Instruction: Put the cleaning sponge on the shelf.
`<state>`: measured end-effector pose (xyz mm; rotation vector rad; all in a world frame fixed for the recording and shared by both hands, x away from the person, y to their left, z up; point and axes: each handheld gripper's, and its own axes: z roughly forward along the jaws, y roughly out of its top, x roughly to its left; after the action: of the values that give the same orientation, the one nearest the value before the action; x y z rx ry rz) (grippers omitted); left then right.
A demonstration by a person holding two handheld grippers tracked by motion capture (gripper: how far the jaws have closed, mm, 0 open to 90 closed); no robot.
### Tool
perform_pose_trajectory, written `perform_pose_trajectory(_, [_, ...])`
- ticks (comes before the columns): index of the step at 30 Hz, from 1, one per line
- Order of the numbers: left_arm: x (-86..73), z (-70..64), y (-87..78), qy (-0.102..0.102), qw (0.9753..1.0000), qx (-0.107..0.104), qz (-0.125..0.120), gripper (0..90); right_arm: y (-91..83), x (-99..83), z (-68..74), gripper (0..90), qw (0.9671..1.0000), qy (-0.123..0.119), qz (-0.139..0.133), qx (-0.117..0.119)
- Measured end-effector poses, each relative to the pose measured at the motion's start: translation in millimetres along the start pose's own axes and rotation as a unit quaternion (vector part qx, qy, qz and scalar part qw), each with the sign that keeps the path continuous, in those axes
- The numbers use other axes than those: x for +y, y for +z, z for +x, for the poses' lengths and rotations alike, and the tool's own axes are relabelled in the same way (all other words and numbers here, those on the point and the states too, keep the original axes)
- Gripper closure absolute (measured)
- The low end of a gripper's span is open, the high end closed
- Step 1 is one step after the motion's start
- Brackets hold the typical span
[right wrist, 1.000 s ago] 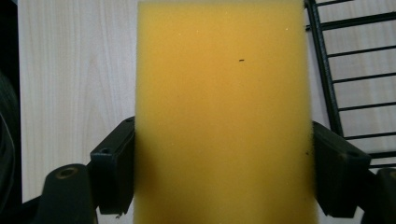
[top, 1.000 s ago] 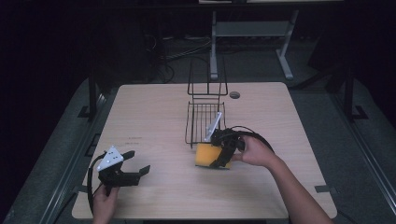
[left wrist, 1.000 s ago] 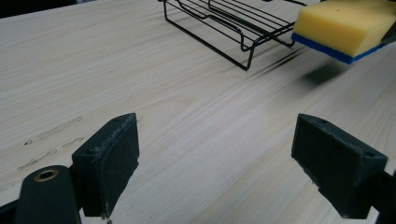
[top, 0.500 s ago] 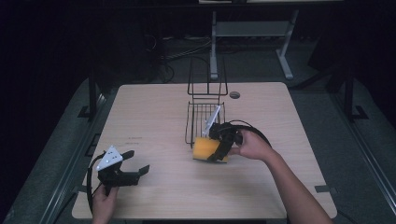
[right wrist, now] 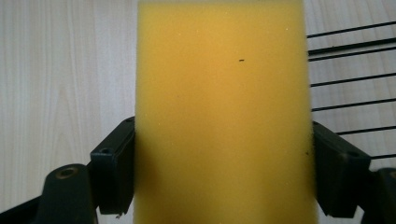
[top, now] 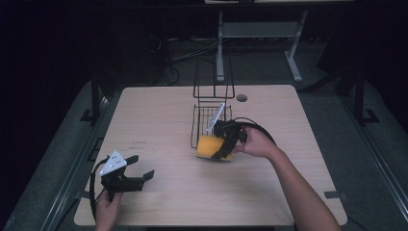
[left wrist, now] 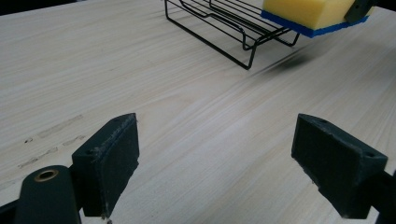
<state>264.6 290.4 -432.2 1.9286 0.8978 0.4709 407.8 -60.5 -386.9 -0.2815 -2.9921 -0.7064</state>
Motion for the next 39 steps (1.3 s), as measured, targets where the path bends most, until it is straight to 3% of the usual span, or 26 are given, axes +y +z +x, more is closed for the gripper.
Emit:
perform_pose_trajectory(12, [-0.1, 0.5, -0.3, 0.0, 1.0, 0.0, 0.0, 14.5, 4.4, 4.5, -13.3, 21.8, 0.9999, 0.008, 0.008, -0.007])
perform_pose_trajectory(39, [-0.3, 0.1, 2.2, 0.002, 1.0, -0.005, 0.004, 14.5, 10.3, 6.3, -43.9, 21.8, 0.9993, 0.037, 0.0, -0.006])
